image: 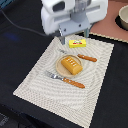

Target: Interact with the objects in diverse but meaningful ways.

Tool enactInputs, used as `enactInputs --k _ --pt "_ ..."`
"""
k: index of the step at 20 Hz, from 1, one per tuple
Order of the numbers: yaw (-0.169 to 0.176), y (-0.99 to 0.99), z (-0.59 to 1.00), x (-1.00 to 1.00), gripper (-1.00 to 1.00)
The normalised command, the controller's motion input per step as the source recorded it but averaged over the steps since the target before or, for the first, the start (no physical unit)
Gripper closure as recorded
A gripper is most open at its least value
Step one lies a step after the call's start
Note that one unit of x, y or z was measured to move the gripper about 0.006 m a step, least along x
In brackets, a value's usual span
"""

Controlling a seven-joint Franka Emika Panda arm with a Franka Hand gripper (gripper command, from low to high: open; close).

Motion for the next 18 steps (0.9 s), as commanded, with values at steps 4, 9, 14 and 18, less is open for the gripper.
enactInputs --k 4,9,14,18 --pt "0.0 0.0 0.0 0.0 -1.0" --pt "0.0 0.0 0.0 0.0 -1.0" --pt "0.0 0.0 0.0 0.0 -1.0" --pt "0.0 0.0 0.0 0.0 -1.0"
